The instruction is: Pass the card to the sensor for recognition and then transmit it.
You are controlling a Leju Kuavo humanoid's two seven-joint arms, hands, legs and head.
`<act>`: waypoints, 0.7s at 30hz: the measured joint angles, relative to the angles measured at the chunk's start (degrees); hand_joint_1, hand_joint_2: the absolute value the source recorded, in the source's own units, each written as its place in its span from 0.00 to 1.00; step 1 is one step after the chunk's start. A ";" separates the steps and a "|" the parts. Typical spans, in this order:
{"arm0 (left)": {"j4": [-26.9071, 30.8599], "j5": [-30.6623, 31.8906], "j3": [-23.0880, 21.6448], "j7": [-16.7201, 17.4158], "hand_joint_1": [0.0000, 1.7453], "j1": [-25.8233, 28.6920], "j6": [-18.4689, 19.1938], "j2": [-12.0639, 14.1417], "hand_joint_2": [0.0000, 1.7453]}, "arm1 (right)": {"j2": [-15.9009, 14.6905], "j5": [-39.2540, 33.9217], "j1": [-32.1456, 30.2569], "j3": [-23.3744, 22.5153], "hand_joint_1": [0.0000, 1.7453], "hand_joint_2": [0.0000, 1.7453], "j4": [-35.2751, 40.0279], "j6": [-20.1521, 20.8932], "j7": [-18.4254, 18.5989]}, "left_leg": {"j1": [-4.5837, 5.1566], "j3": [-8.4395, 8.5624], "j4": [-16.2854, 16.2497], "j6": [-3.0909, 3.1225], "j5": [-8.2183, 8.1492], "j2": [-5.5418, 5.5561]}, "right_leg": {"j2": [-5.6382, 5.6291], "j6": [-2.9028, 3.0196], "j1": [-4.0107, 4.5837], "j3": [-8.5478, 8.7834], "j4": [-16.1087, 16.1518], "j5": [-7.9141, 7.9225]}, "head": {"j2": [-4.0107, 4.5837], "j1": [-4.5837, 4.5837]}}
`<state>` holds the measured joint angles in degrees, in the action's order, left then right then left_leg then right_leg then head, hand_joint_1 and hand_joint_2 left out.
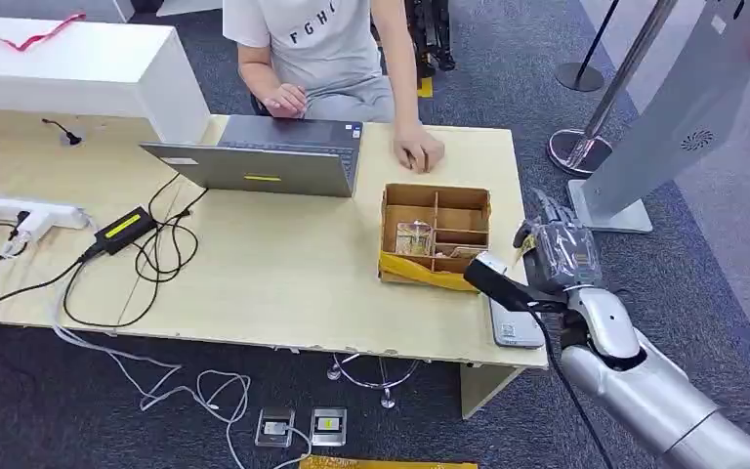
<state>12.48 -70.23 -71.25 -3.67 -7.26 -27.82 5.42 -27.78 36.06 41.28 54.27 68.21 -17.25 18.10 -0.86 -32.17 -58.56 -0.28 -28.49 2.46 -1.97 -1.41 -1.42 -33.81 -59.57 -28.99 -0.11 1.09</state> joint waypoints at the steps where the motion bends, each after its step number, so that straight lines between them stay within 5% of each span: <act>1: 0.00 0.00 0.00 0.02 0.00 0.00 -0.02 0.00 0.00 | 0.37 -0.28 -0.23 0.04 1.00 1.00 -0.59 -0.04 -0.28 | 0.00 0.00 0.00 0.00 0.00 0.00 | 0.00 0.00 0.00 0.00 0.00 0.00 | 0.00 0.02; 12: 0.02 0.07 0.00 0.59 0.00 0.00 -0.24 0.04 0.00 | 4.68 -3.39 -1.53 0.33 1.00 1.00 -10.01 -1.92 -2.32 | 0.01 0.01 0.00 0.00 0.00 0.03 | 0.03 0.00 0.00 0.00 0.00 0.00 | 0.00 -0.02; 21: 0.02 0.46 0.00 0.68 0.00 0.10 0.09 0.59 0.00 | 4.57 -6.75 -2.67 -0.15 1.00 1.00 -12.24 -2.51 -1.90 | 0.00 0.03 0.00 0.00 0.00 -0.04 | -0.02 0.00 0.00 -0.02 0.00 0.00 | 0.00 0.00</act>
<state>12.50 -69.77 -71.25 -2.99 -7.16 -27.74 6.01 -23.21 29.31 38.60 54.12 55.97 -19.76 16.20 -0.86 -32.14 -58.56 -0.28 -28.50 2.42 -1.99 -1.41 -1.43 -33.82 -59.57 -28.99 -0.11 1.09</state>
